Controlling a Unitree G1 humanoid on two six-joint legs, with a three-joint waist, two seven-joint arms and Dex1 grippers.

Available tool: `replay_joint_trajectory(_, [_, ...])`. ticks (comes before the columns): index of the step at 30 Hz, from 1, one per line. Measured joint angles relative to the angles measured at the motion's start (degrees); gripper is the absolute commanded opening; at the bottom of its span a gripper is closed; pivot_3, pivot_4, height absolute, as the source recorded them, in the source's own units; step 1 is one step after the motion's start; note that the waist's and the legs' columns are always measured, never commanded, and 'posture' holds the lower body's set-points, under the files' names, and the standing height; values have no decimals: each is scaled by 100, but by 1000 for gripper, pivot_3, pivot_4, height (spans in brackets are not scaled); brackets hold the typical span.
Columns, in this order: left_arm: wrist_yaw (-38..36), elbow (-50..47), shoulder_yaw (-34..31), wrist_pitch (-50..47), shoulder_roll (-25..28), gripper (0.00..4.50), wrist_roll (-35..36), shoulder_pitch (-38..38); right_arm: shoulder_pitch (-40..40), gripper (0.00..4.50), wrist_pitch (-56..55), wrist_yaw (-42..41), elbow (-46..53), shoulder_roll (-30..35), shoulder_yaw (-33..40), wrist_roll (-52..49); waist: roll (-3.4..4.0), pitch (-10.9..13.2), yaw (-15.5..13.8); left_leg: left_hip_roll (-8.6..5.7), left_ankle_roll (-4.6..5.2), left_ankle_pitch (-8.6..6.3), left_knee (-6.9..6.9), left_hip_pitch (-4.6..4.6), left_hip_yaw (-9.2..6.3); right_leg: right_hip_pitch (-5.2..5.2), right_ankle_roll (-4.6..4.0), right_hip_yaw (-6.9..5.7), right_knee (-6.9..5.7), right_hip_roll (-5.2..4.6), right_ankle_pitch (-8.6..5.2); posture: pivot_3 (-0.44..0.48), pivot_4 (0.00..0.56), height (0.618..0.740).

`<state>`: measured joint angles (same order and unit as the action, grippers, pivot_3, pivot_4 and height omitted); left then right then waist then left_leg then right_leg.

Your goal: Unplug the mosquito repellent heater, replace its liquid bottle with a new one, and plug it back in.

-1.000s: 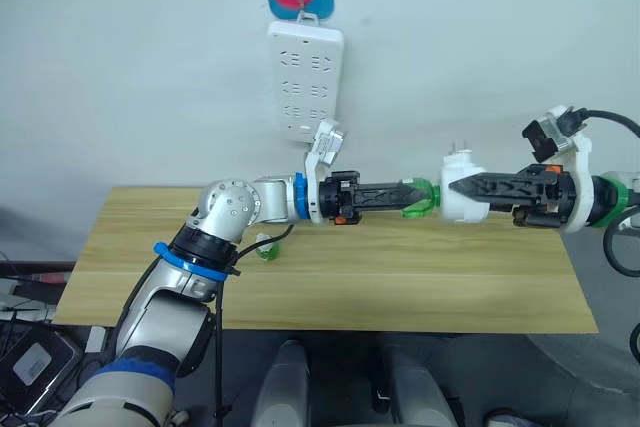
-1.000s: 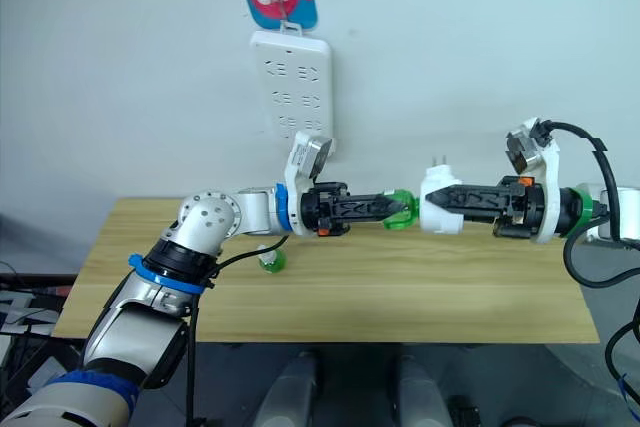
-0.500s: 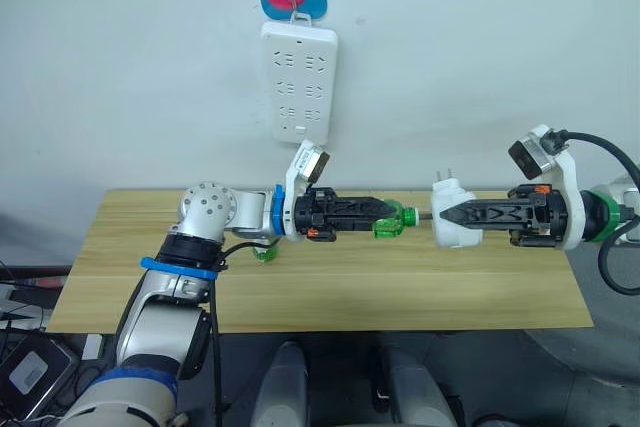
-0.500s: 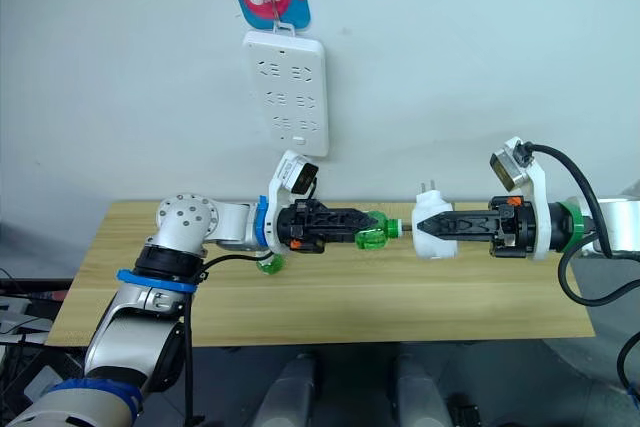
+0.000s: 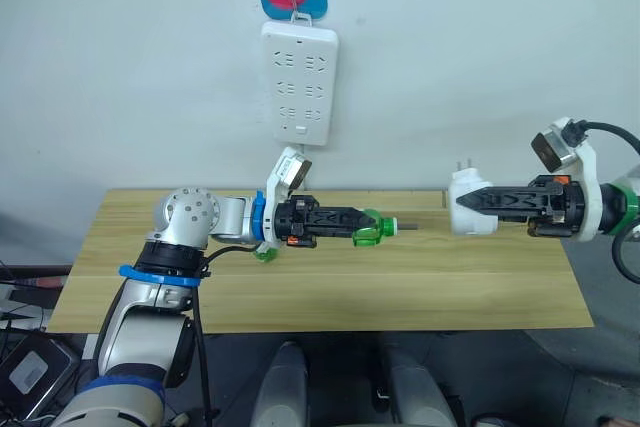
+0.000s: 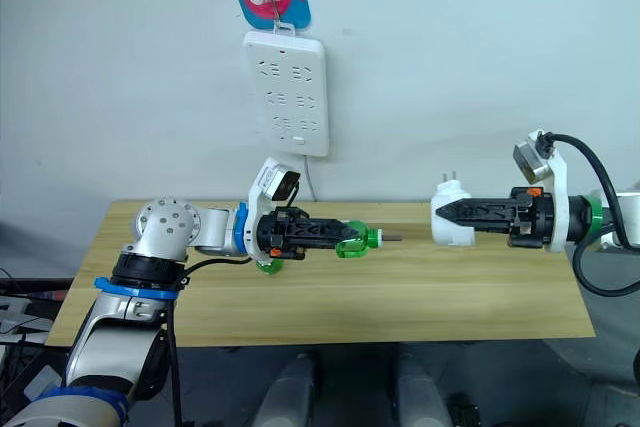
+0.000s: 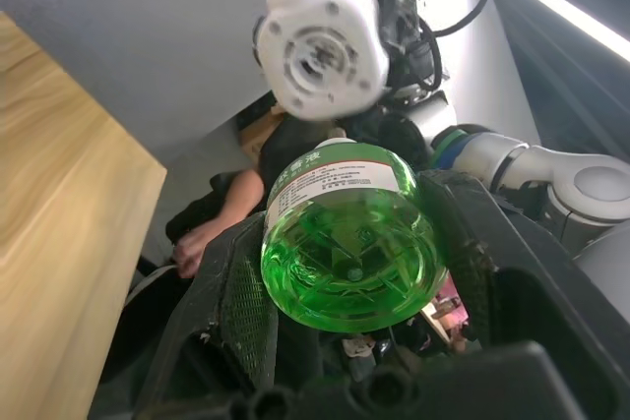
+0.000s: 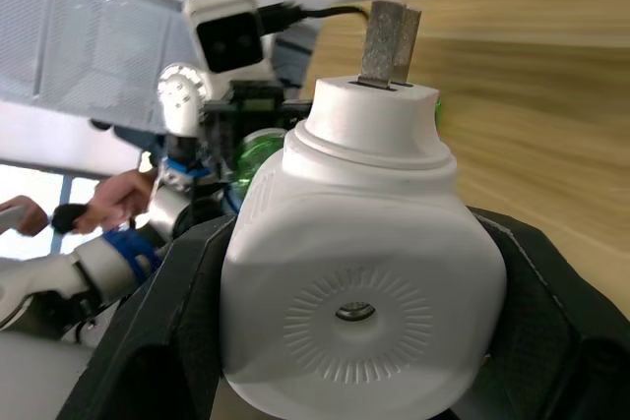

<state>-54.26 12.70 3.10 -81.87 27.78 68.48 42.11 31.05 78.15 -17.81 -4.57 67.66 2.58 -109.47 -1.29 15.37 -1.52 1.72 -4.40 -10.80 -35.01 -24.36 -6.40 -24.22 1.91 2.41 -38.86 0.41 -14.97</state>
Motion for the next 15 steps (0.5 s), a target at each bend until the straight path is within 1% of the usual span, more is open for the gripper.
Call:
replay_joint_trajectory(1, [-40,-57,-17,5,40,2247,-35,-46,-84,3114,-34,127,20,8,6,257,0,0,0,0,0,0,1,-1,0,-1,0,0,1,0,0,221,260,740])
replay_joint_trajectory(2, [-65,-106,-22,19,85,2247,-99,-99,-157,3114,-130,275,90,5,-39,727,0,0,-1,0,0,0,1,0,1,-2,0,1,1,0,0,231,266,740])
replay_joint_trajectory(3, [-111,-172,-22,49,122,2247,-154,-170,-257,3114,-288,413,165,6,-170,1386,0,0,-4,0,0,0,1,0,0,-2,0,1,2,0,0,231,266,740])
replay_joint_trajectory(5, [-153,-328,-25,97,130,2247,-231,-350,-516,3114,-616,660,-2,-85,-557,2748,0,1,-14,-2,-1,0,1,-4,1,-7,0,1,4,-2,0,245,272,740])
replay_joint_trajectory(6, [-155,-403,-24,98,126,2247,-242,-429,-640,3114,-803,671,-142,-144,-803,3409,2,3,-28,-3,-1,0,1,-6,2,-10,1,2,3,-2,0,252,277,740])
replay_joint_trajectory(8, [-143,-435,-33,98,107,2247,-273,-463,-806,3114,-1051,560,-363,-271,-1149,4330,7,13,-43,-3,-1,1,1,-10,2,-15,1,3,0,-2,0,260,282,740])
replay_joint_trajectory(10, [-133,-458,-91,101,58,2247,-327,-461,-822,3114,-1251,292,-532,-457,-1378,5053,11,25,-40,-3,-1,1,1,-8,5,-16,1,6,-2,-2,0,270,285,740])
replay_joint_trajectory(15, [-129,-579,-147,76,14,2247,-337,-468,-741,3114,-1661,-230,-1173,-933,-1525,6341,4,37,-19,0,-1,0,3,-5,9,-15,1,9,-4,-1,0,277,289,740])
